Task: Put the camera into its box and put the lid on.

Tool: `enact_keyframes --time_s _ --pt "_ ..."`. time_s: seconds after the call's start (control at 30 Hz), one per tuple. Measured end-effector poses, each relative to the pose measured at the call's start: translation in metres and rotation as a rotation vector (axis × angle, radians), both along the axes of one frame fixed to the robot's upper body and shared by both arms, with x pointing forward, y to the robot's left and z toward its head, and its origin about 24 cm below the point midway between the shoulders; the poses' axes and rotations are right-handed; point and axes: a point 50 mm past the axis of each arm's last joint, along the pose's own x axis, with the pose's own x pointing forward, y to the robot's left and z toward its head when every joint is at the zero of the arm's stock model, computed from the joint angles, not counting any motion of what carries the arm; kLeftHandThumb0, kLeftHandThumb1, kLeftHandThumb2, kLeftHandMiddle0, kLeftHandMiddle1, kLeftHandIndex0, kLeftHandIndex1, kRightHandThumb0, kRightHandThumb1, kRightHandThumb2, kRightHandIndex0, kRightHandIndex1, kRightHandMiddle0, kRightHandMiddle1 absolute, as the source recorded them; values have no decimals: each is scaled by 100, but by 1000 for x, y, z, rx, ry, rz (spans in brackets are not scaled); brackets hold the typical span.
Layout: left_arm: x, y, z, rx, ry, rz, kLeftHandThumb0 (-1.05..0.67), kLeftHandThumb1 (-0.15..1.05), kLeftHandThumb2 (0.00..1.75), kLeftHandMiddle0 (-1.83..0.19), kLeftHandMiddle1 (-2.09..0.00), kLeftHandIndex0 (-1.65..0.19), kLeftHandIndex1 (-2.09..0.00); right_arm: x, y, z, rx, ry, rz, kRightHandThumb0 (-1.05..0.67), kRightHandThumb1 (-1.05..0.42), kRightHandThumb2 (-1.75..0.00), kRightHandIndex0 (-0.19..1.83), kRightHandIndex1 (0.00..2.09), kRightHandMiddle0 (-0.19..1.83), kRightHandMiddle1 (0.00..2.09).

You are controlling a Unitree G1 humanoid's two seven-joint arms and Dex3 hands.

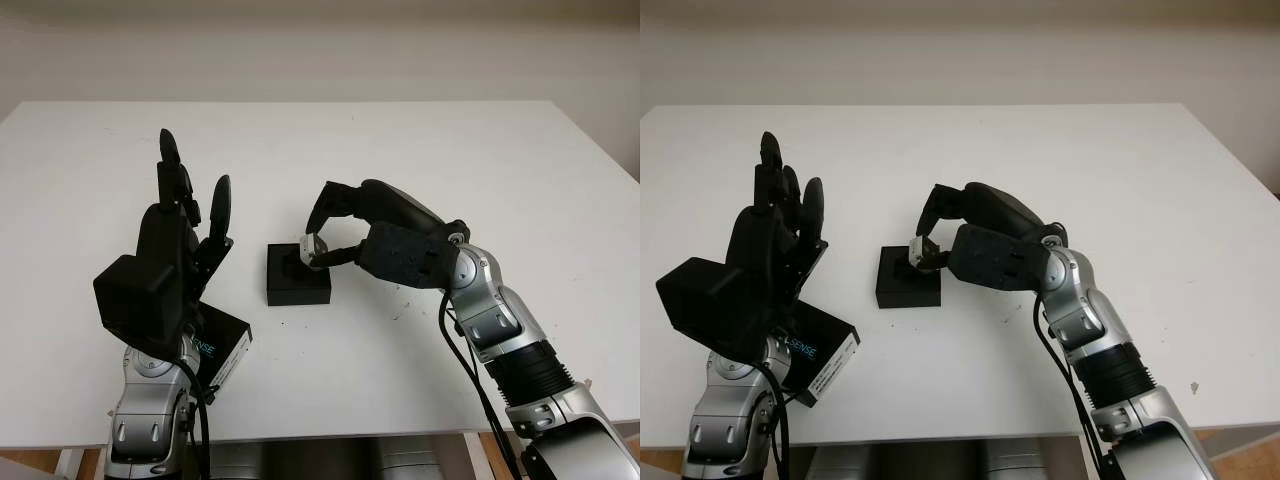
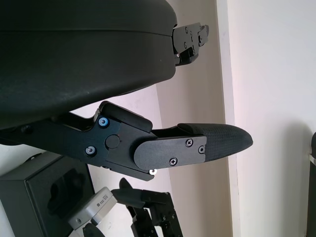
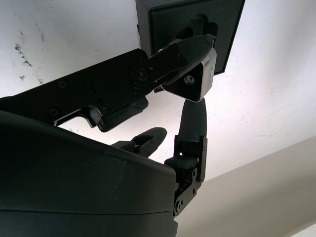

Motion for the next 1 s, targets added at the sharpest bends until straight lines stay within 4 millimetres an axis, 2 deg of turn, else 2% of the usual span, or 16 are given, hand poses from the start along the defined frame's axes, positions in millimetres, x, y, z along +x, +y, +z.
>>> enact_keyframes --time_s 0.83,0.93,1.0 --pt "0 0 1 6 -13 2 -77 105 51 19 0 19 0 1 6 -6 -38 13 10 -42 -99 -6 56 11 37 179" --pt "0 0 1 1 -13 0 -76 105 52 19 0 19 0 1 8 -5 -63 5 16 -46 -100 -6 53 9 36 173" --pt "0 -1 1 -3 -13 -2 -76 105 52 19 0 19 0 1 8 -5 -79 -7 21 -51 -99 -5 49 7 35 158"
